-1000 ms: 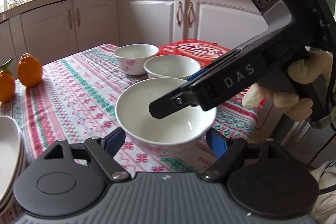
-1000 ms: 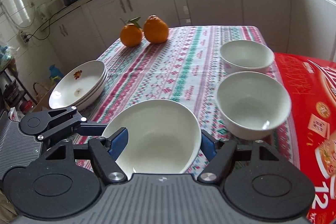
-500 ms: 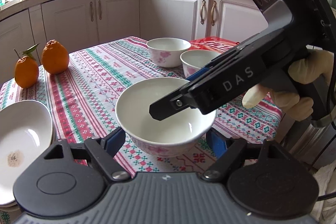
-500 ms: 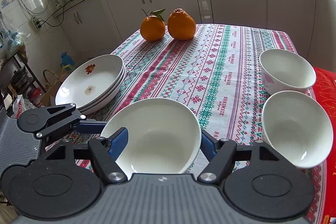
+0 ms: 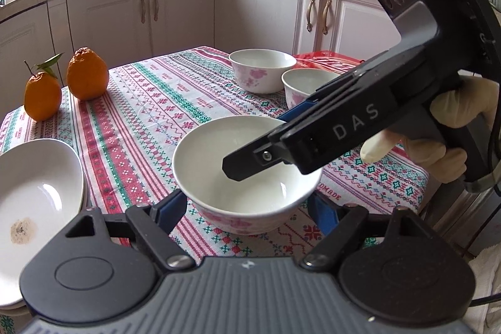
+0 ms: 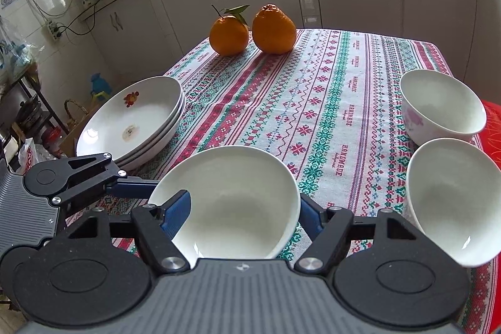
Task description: Organize plates and bowls
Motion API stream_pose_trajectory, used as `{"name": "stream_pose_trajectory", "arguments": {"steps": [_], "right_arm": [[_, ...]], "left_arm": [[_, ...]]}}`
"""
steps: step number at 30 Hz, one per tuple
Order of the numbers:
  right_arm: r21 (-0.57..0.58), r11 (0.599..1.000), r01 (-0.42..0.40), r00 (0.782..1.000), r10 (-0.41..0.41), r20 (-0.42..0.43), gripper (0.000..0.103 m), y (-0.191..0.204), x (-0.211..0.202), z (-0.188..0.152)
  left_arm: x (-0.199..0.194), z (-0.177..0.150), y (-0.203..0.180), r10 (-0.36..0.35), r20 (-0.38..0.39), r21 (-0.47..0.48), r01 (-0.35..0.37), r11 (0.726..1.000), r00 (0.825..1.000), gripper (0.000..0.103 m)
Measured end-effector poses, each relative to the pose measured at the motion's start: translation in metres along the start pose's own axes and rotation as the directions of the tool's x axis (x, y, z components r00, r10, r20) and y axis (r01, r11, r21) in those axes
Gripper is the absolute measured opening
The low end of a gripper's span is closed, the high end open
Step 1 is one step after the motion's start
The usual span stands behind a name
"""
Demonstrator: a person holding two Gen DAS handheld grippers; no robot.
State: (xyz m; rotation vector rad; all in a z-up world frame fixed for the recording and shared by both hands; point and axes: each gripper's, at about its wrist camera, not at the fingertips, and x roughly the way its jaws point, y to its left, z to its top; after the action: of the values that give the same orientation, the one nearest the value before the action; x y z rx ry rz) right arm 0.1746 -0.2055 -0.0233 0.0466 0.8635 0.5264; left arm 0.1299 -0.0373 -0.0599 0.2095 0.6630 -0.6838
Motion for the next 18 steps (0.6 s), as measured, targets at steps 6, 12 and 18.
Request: {"name": "stream_pose_trajectory", "arguments": {"steps": [6,12,18], "right_arm": [[-0.04,0.999,0.012,0.999,-0.011,0.045,0.103,0.005,-0.008,0.0],[-0.039,0.999,0.038,0.997,-0.035,0.068,0.103,0.003,-0.02,-0.004],[-0.061,0.987,0.148,0.982,-0.139,0.132,0.103,0.007,-0.04,-0.012]], "left_arm": [[-0.005,-0.001,-0.002,-0.003,0.033,0.009,0.003,1.0,0.999,0.099],[-0.013,0.0,-0.001,-0.002,0.037,-0.016,0.002,1.0,0.999,0.102],[-0.02,0.002,-0.002,0.0,0.029,-0.014,0.0,1.0,1.0,0.102]]}}
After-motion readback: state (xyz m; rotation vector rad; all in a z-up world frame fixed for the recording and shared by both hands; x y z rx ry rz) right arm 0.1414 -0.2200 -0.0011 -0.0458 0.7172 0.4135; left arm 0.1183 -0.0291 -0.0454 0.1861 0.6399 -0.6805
